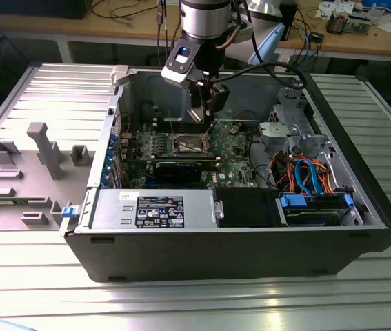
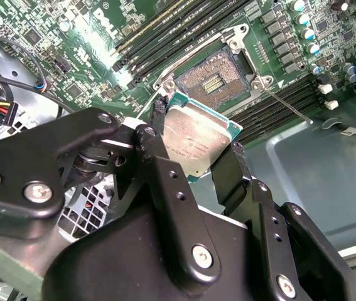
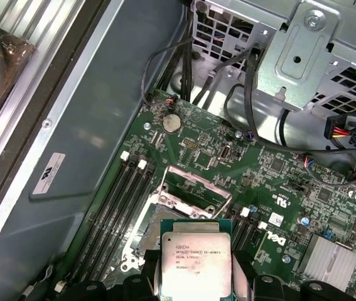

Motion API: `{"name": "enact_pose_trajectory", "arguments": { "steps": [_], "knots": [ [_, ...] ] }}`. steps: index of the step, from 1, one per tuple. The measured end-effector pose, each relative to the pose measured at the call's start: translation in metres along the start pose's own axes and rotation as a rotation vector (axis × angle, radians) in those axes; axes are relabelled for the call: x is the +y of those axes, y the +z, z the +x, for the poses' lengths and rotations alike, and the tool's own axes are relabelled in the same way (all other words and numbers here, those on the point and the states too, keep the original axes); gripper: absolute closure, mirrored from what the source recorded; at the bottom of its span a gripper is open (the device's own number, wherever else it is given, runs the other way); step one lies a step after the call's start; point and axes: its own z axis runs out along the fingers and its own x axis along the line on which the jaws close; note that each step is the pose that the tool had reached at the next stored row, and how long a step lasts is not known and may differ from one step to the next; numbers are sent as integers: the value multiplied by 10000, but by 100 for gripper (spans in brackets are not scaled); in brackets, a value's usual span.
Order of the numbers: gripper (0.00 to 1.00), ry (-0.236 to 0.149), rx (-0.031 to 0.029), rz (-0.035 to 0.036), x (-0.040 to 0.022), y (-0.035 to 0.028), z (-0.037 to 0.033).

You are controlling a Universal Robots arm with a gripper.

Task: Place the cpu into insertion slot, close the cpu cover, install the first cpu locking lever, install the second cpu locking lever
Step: 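Place the cpu into insertion slot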

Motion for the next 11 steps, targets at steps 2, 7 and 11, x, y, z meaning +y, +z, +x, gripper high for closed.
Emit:
{"name": "enact_pose_trajectory", "arguments": {
  "steps": [2,7,11],
  "knots": [
    [45,0,0,0,1,0,0],
    [45,0,0,0,1,0,0],
    [45,1,0,0,2,0,-1]
  ]
}}
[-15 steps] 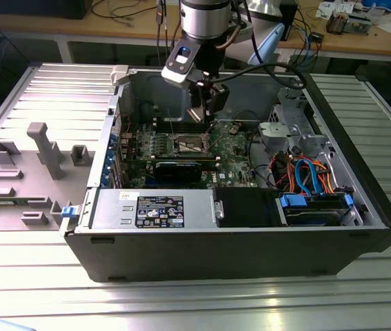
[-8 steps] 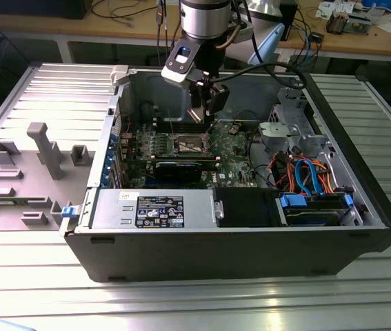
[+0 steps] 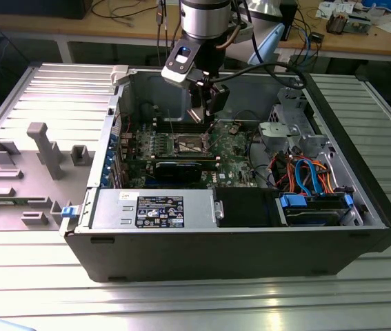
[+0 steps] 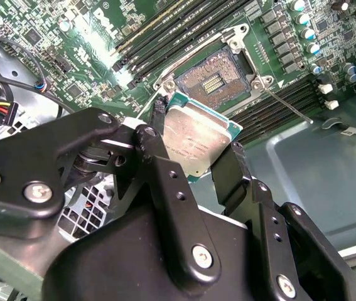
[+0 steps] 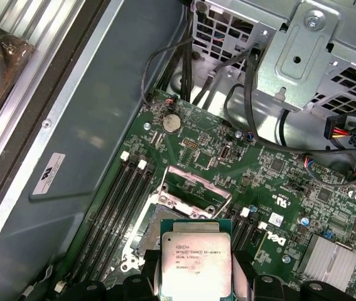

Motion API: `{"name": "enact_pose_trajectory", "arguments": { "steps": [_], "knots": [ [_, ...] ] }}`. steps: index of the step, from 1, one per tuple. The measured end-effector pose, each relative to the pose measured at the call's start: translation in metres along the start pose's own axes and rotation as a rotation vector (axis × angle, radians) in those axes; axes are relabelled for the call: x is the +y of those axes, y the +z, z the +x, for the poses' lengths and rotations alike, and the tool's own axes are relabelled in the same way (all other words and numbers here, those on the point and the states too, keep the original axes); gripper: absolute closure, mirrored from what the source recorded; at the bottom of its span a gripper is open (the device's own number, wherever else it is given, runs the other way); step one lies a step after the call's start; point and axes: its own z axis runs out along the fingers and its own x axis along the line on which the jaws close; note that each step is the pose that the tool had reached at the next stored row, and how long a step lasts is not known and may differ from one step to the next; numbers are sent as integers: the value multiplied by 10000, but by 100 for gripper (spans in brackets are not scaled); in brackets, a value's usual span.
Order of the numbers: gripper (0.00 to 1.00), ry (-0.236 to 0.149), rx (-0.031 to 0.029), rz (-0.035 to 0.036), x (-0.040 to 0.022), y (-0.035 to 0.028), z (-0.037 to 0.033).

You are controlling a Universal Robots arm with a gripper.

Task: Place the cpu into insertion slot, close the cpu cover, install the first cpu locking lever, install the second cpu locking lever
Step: 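Place the cpu into insertion slot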

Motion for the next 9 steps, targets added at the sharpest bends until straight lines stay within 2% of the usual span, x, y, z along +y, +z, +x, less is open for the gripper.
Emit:
{"name": "enact_pose_trajectory", "arguments": {
  "steps": [9],
  "knots": [
    [45,318,-26,-1,0,4,0]
  ]
}}
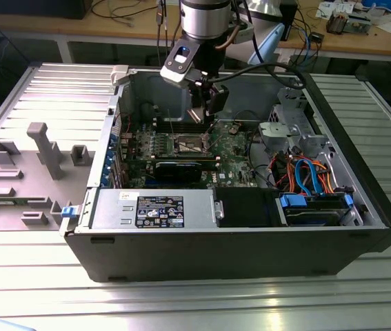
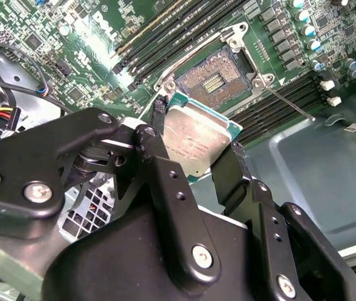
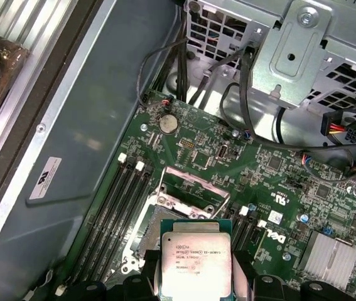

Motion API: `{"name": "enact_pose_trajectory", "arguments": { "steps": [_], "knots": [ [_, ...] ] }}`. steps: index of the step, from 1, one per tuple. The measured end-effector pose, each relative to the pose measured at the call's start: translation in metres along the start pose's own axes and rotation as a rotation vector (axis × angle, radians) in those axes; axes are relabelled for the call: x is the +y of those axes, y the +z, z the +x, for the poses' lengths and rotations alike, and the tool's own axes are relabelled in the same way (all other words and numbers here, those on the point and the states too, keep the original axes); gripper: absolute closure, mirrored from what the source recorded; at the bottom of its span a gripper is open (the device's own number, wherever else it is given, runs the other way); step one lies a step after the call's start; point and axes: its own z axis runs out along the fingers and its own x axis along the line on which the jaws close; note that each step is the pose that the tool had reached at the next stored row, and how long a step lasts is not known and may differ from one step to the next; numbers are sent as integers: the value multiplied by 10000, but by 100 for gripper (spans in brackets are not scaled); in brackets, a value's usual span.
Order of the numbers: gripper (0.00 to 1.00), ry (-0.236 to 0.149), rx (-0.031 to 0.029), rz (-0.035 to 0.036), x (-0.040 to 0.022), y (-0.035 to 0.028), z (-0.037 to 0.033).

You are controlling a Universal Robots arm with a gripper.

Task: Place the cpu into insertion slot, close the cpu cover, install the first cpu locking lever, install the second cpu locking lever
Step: 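Place the cpu into insertion slot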

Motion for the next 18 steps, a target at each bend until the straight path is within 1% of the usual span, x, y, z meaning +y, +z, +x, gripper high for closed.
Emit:
{"name": "enact_pose_trajectory", "arguments": {
  "steps": [1,5,7,8,18],
  "knots": [
    [45,31,-3,0,0,0,0],
    [45,554,-51,0,1,4,-1],
    [45,688,-65,2,2,4,-2],
    [45,818,-77,2,2,4,-2],
    [45,1392,-121,0,1,8,-3]
  ]
}}
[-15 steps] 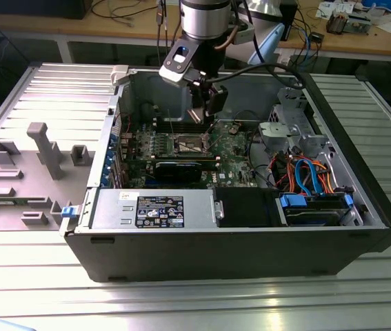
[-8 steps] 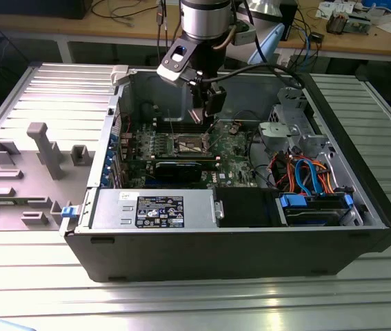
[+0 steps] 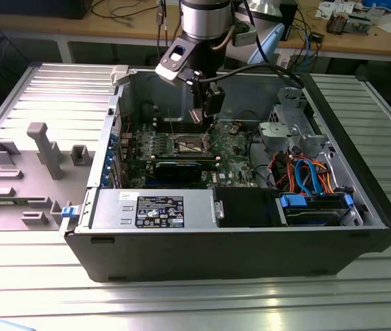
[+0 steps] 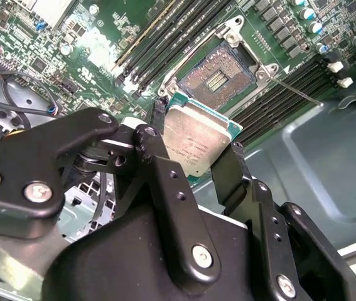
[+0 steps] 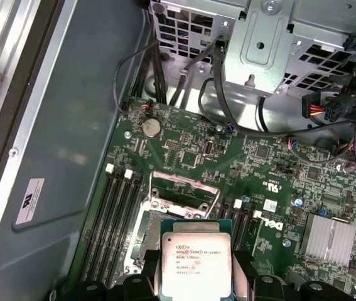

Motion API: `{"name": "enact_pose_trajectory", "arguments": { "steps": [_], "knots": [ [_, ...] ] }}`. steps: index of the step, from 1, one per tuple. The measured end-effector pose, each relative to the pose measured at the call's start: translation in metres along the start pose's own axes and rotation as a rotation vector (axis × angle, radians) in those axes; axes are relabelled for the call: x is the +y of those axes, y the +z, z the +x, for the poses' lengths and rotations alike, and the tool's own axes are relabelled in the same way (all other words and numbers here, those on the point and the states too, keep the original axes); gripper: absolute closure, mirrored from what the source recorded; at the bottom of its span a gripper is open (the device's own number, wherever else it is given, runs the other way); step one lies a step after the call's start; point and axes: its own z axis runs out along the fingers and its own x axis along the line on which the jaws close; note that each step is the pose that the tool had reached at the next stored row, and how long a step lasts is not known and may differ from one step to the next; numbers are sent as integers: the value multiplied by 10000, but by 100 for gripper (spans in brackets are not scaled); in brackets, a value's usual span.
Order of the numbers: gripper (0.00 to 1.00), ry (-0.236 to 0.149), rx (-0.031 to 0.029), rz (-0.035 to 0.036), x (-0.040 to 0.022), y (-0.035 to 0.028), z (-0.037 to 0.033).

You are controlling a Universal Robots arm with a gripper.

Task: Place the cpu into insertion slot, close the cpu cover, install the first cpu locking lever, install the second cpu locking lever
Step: 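Place the cpu into insertion slot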

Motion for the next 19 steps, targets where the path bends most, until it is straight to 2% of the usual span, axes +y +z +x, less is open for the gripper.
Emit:
{"name": "enact_pose_trajectory", "arguments": {
  "steps": [4,7,19],
  "knots": [
    [45,96,-8,-1,0,2,0],
    [45,798,-61,-3,-1,12,0],
    [45,1172,-89,-4,-1,17,0]
  ]
}}
